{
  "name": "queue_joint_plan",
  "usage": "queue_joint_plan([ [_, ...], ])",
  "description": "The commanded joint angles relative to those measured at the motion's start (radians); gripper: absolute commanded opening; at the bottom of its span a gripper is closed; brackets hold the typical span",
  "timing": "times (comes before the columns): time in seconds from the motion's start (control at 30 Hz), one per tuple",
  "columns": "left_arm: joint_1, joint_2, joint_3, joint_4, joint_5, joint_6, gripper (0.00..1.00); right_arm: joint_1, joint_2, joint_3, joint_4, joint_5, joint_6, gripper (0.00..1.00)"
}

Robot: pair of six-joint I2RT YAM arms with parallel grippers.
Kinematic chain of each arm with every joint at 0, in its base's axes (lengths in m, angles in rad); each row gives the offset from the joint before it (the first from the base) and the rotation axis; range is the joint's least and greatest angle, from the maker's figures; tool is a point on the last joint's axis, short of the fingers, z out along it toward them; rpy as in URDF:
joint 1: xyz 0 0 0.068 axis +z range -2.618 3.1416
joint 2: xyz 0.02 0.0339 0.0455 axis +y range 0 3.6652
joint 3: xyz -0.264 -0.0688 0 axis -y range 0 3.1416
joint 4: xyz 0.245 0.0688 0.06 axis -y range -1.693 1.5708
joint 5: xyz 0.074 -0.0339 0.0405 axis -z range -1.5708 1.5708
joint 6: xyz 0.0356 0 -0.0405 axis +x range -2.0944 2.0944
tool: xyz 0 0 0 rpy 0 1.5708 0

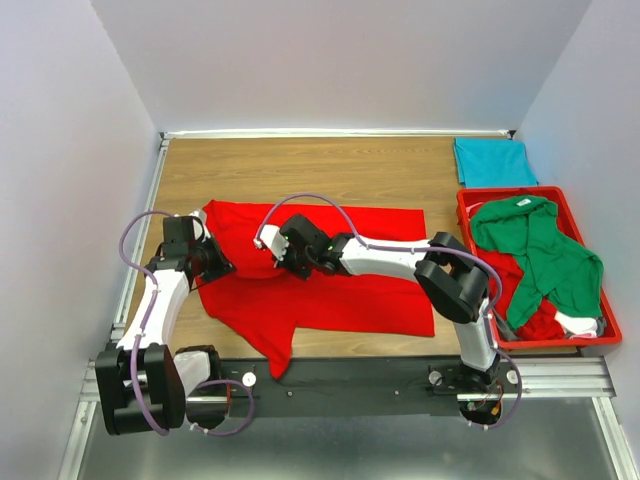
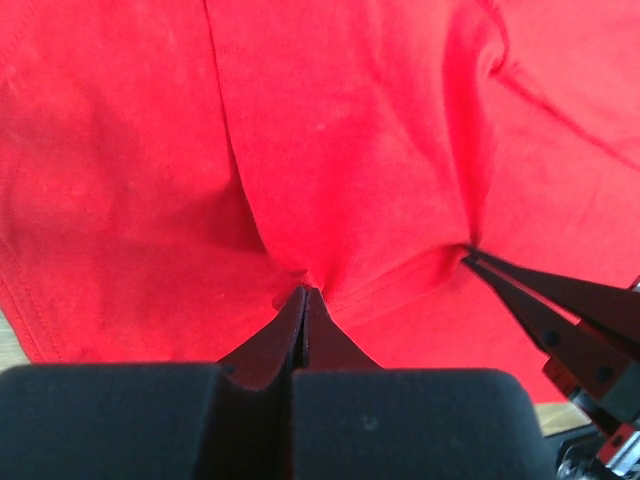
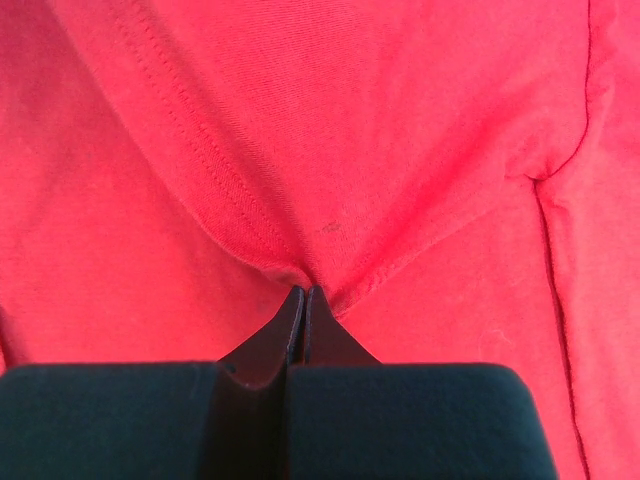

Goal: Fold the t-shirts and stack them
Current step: Fold the tshirt

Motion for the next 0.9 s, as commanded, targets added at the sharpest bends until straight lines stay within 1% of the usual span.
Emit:
queue_joint_plan([
  [0.0,-0.003,0.014,-0.008,-0.034,0.045,0.032,0.05,-0.007,-0.045,-0.02,-0.036,0.029,-0.027,0.01],
  [0.07,-0.005,0.014,0.001,-0.048,0.041,0.041,0.07,-0.007,-0.049,-0.02,-0.039,0.023,-0.029,0.02],
  [0.13,-0.005,0.002,0.007,-0.059,0.036,0.043,0.12,-0.007,-0.048,-0.014,-0.05,0.006,-0.03,0.05],
  [0.17,-0.003,-0.004,0.007,-0.066,0.035,0.043,0.15,-0.007,-0.045,-0.009,-0.056,-0.001,-0.03,0.11],
  [0.2,-0.005,-0.018,0.004,-0.068,0.035,0.04,0.25,-0.007,-0.037,0.009,-0.081,-0.021,-0.029,0.15],
  [0.23,-0.003,-0.025,0.004,-0.076,0.033,0.04,0.27,-0.007,-0.034,0.019,-0.095,-0.032,-0.029,0.18],
  [0.27,-0.003,-0.035,0.006,-0.076,0.035,0.038,0.29,-0.007,-0.032,0.031,-0.122,-0.047,-0.024,0.25],
  [0.3,-0.003,-0.051,0.006,-0.079,0.035,0.027,0.37,-0.007,-0.034,0.043,-0.13,-0.047,-0.018,0.27],
  [0.33,-0.002,-0.062,0.013,-0.083,0.03,0.021,0.38,-0.007,-0.038,0.046,-0.138,-0.047,-0.009,0.34],
  [0.37,-0.003,-0.073,0.02,-0.08,0.027,0.015,0.39,-0.008,-0.046,0.045,-0.141,-0.046,-0.006,0.36],
  [0.4,-0.002,-0.096,0.038,-0.08,0.016,-0.002,0.46,-0.008,-0.07,0.043,-0.144,-0.037,-0.001,0.39],
  [0.43,-0.002,-0.107,0.05,-0.074,0.002,-0.009,0.47,-0.013,-0.081,0.034,-0.144,-0.023,0.018,0.41],
  [0.47,-0.003,-0.114,0.062,-0.063,-0.013,-0.017,0.48,-0.02,-0.091,0.031,-0.144,-0.009,0.031,0.42],
  [0.5,-0.002,-0.119,0.078,-0.053,-0.057,-0.022,0.57,-0.045,-0.103,0.023,-0.144,0.0,0.04,0.44],
  [0.57,-0.002,-0.105,0.121,-0.004,-0.1,-0.033,0.57,-0.083,-0.135,0.003,-0.142,0.002,0.094,0.45],
  [0.6,-0.003,-0.089,0.133,0.013,-0.131,-0.033,0.63,-0.106,-0.147,-0.006,-0.142,-0.001,0.112,0.45],
  [0.63,-0.002,-0.044,0.157,0.032,-0.149,-0.036,0.7,-0.154,-0.16,-0.015,-0.141,-0.006,0.152,0.46],
  [0.67,-0.002,-0.018,0.167,0.076,-0.162,-0.036,0.72,-0.177,-0.187,-0.038,-0.142,-0.003,0.172,0.46],
  [0.7,-0.002,0.011,0.176,0.097,-0.182,-0.036,0.77,-0.201,-0.198,-0.049,-0.142,0.006,0.19,0.46],
  [0.73,-0.003,0.075,0.197,0.119,-0.192,-0.037,0.79,-0.249,-0.21,-0.062,-0.142,0.015,0.206,0.46],
  [0.77,-0.002,0.108,0.208,0.163,-0.203,-0.037,0.79,-0.27,-0.221,-0.073,-0.141,0.032,0.233,0.46],
  [0.8,-0.002,0.175,0.217,0.185,-0.238,-0.039,0.77,-0.313,-0.233,-0.093,-0.141,0.07,0.25,0.46],
  [0.87,-0.002,0.247,0.26,0.236,-0.274,-0.036,0.69,-0.362,-0.238,-0.107,-0.142,0.115,0.316,0.46],
])
